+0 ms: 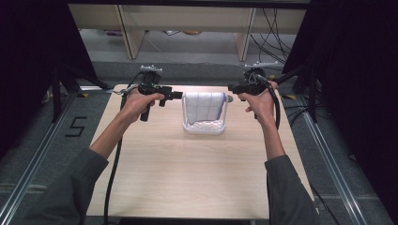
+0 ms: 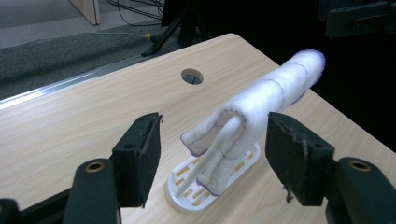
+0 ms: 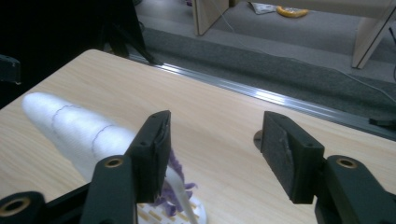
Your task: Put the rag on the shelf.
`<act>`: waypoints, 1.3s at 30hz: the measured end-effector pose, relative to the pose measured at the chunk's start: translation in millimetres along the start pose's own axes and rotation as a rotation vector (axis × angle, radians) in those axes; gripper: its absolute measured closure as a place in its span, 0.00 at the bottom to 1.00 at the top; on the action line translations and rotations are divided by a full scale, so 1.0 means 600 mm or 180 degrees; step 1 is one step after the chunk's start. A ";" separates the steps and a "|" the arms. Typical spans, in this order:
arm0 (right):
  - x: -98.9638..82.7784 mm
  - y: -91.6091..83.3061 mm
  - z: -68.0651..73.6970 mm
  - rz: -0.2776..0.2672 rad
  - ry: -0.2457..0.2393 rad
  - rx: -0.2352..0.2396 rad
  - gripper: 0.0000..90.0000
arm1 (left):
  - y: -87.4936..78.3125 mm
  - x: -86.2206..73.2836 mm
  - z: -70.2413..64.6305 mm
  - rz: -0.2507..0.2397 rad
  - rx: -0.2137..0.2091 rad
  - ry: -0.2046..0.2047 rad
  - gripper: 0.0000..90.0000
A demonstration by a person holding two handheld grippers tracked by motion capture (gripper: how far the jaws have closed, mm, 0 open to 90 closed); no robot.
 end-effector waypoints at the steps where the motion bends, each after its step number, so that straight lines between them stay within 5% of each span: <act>1: -0.003 -0.002 0.003 -0.0005 0.0025 0.0021 0.46 | -0.003 -0.003 -0.003 -0.0019 0.0001 0.0023 0.39; 16: -0.049 -0.032 0.044 -0.0085 -0.0175 0.0233 0.40 | -0.018 -0.055 -0.055 -0.0053 -0.0213 0.0235 0.33; 28: -0.086 -0.043 0.052 -0.0155 -0.0290 0.0157 0.39 | -0.020 -0.091 -0.070 -0.0106 -0.0269 0.0266 0.32; 39: -0.123 -0.039 0.075 -0.0197 -0.0317 0.0295 0.39 | -0.022 -0.130 -0.080 -0.0109 -0.0311 0.0304 0.30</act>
Point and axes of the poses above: each handheld gripper's, and its own axes: y roughly forward along the jaws, x roughly out of its top, z roughly to its left, the point moved 7 cm from there along y, roughly forward along the jaws, and after that the axes turned 14 degrees about z, right-handed, at the moved point
